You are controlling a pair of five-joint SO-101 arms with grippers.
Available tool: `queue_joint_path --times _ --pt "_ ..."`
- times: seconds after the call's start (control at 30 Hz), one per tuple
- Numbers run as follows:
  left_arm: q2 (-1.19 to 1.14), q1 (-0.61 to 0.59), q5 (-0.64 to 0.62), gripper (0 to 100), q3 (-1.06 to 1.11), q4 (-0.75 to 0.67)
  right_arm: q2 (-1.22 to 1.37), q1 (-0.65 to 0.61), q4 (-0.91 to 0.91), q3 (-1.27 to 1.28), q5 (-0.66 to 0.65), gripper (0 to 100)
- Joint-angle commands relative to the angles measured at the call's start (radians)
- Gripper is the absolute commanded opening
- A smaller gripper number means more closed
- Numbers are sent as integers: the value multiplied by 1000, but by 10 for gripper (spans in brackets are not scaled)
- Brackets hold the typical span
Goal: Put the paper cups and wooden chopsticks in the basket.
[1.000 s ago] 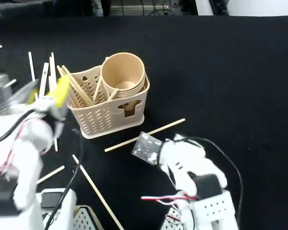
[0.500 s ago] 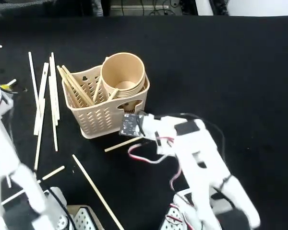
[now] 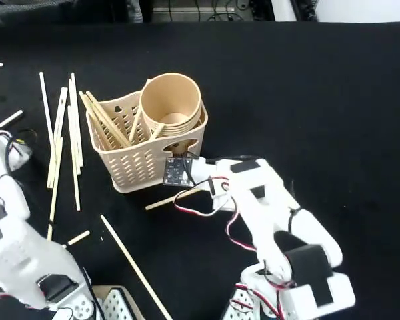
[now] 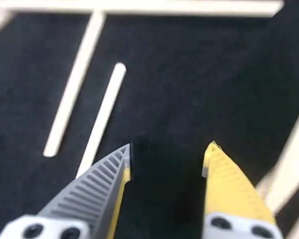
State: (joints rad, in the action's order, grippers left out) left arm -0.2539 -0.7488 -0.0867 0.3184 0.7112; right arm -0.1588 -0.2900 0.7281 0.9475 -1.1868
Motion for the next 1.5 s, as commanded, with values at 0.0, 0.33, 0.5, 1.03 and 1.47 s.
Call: queue_joint_path --times 0.0,0.33,0.5,1.03,1.47 --pt "-152 13 17 234 -217 153 31 -3 -9 -53 -12 182" --pt "-226 16 104 234 -440 439 22 2 38 -53 -8 11" --pt "-152 15 141 234 -483 506 -142 61 75 4 -6 11" --pt "-141 275 227 239 -504 508 -1036 63 594 251 -14 11" --pt "-451 280 229 30 -670 522 -1621 164 868 191 -52 11"
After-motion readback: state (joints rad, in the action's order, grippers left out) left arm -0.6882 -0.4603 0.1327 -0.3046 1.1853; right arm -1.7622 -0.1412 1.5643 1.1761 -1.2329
